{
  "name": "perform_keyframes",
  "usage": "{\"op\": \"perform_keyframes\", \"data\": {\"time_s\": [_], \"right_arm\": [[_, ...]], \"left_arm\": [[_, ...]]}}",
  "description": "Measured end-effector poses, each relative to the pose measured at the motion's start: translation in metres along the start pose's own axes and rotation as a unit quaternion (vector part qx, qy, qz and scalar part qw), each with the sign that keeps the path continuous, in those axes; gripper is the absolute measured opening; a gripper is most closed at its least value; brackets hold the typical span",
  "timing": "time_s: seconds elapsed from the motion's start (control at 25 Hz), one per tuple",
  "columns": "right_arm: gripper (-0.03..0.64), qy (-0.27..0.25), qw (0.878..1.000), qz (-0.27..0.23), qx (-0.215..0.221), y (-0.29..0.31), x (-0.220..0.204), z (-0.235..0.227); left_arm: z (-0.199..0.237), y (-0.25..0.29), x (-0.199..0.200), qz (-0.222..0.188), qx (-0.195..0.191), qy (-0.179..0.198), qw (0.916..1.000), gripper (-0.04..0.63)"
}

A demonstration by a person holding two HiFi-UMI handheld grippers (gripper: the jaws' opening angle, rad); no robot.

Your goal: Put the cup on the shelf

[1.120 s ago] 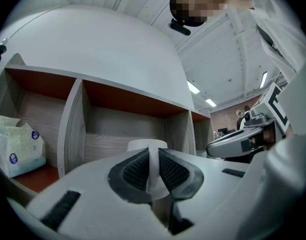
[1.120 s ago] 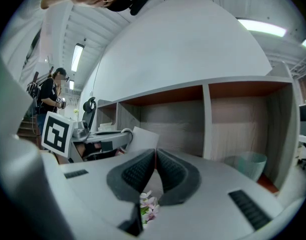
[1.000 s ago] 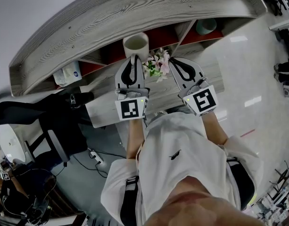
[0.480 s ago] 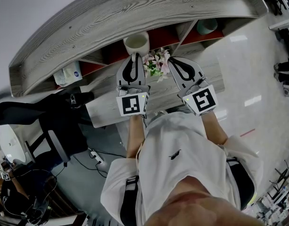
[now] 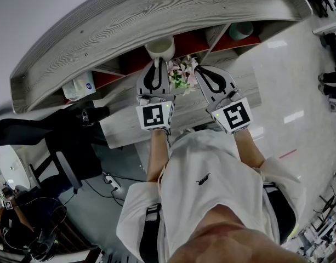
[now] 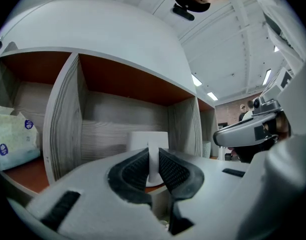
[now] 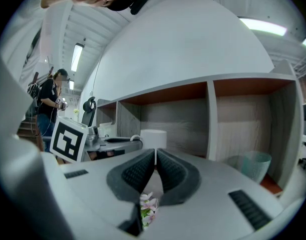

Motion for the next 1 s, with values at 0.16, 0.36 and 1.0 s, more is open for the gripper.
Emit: {"op": "perform_keyframes", "data": {"time_s": [0.16,0.36,1.0], "right_arm": [[0.035,0.000,1.000,0.002,-0.001,0.001,-0.001,0.000],[0.035,0.002,1.000,0.004,0.000,0.003,-0.002,0.000],[0.035,0.001,1.000,-0.002,-0.004,-0.005,-0.003,0.005]], "left_arm": [[-0.001,0.005,-0.002,0.009,-0.008,0.001,0.9999,0.052],[-0.002,0.010,-0.003,0.017,-0.014,0.003,0.9998,0.052],[-0.005,0.013,-0.006,0.044,-0.004,0.010,0.9990,0.172]]}}
Point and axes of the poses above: the fingertips, and each gripper's own axes: y forward along the fingers, z to its left, x out of its top, the point moved 7 cm from there along -y, backward along the fingers, and after that the axes turned 14 degrees about y, right-handed, at the moved point
